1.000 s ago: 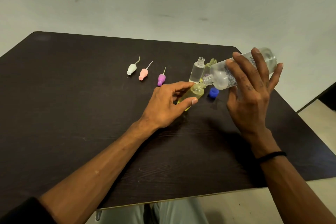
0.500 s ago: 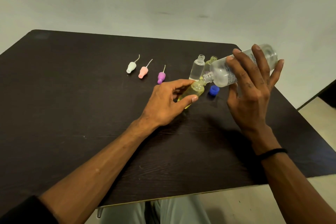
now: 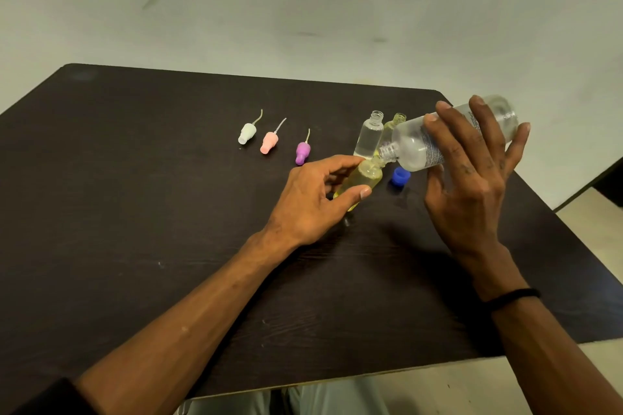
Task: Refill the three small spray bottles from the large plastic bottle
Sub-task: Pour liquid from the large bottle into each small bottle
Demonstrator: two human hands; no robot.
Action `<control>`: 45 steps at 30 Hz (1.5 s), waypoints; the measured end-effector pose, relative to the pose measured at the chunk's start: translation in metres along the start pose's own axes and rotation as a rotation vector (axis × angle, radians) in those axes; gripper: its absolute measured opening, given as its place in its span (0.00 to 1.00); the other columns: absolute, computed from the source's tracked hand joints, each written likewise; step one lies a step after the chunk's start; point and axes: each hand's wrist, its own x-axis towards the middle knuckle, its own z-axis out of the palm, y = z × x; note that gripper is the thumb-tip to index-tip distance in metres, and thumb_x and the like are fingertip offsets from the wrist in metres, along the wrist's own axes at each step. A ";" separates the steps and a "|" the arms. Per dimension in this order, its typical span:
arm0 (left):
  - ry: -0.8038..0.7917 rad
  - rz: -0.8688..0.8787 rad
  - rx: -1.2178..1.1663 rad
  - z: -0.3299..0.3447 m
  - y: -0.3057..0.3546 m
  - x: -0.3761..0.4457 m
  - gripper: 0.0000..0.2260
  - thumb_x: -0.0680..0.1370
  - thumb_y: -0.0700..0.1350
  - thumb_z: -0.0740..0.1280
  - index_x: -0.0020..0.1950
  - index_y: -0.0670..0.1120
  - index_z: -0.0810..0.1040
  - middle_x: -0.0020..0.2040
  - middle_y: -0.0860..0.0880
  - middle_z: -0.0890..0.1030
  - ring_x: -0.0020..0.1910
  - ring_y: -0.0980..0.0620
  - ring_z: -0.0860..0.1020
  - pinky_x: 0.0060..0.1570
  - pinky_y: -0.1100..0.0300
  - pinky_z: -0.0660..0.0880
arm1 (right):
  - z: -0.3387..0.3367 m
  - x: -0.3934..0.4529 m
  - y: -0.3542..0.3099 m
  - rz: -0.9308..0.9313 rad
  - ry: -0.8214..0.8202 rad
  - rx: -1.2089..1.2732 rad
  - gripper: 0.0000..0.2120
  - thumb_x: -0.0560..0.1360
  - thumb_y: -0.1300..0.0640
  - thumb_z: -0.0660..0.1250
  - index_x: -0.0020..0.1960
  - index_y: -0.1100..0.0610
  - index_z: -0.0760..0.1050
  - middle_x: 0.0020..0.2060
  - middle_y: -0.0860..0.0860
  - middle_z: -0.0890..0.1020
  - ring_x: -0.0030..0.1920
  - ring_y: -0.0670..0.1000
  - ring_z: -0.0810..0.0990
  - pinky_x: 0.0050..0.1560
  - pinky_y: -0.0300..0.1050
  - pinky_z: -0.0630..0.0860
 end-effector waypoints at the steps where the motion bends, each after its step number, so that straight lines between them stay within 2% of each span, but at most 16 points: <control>1: -0.001 0.000 -0.001 0.000 0.000 0.000 0.18 0.79 0.42 0.75 0.68 0.47 0.81 0.60 0.55 0.85 0.59 0.62 0.83 0.63 0.63 0.79 | 0.000 0.000 0.000 -0.003 0.001 -0.003 0.30 0.74 0.74 0.71 0.74 0.57 0.75 0.75 0.52 0.74 0.80 0.61 0.66 0.72 0.84 0.51; 5: -0.003 -0.002 0.007 -0.001 -0.001 0.001 0.18 0.79 0.43 0.75 0.69 0.47 0.81 0.61 0.54 0.85 0.60 0.60 0.83 0.64 0.59 0.80 | 0.001 0.001 0.001 -0.014 0.001 -0.008 0.31 0.74 0.75 0.70 0.74 0.57 0.75 0.75 0.52 0.75 0.80 0.61 0.66 0.72 0.85 0.50; 14: -0.004 -0.009 0.004 0.000 -0.004 0.001 0.19 0.79 0.43 0.75 0.70 0.47 0.81 0.61 0.54 0.85 0.61 0.60 0.83 0.64 0.56 0.80 | 0.002 0.004 0.002 -0.018 -0.008 -0.016 0.29 0.74 0.76 0.69 0.73 0.59 0.76 0.75 0.53 0.76 0.80 0.62 0.66 0.73 0.84 0.49; 29: 0.000 0.002 -0.001 -0.001 -0.003 0.001 0.19 0.79 0.43 0.75 0.69 0.46 0.81 0.61 0.52 0.86 0.60 0.59 0.84 0.64 0.56 0.81 | 0.002 0.004 0.004 -0.040 -0.004 -0.009 0.28 0.76 0.74 0.70 0.73 0.59 0.76 0.75 0.53 0.75 0.80 0.63 0.66 0.72 0.85 0.50; 38: 0.006 -0.002 0.000 0.000 -0.003 0.001 0.19 0.79 0.43 0.75 0.69 0.45 0.81 0.59 0.53 0.86 0.59 0.59 0.83 0.63 0.60 0.80 | 0.002 0.001 0.002 -0.023 -0.014 -0.019 0.31 0.74 0.74 0.70 0.75 0.58 0.74 0.76 0.53 0.74 0.79 0.61 0.67 0.72 0.83 0.53; 45: 0.057 0.012 0.008 0.000 -0.002 0.000 0.19 0.79 0.44 0.76 0.70 0.44 0.81 0.59 0.52 0.86 0.59 0.60 0.83 0.61 0.64 0.80 | -0.002 -0.005 0.002 0.059 -0.119 0.016 0.35 0.72 0.66 0.76 0.77 0.57 0.72 0.75 0.53 0.75 0.77 0.57 0.69 0.74 0.81 0.53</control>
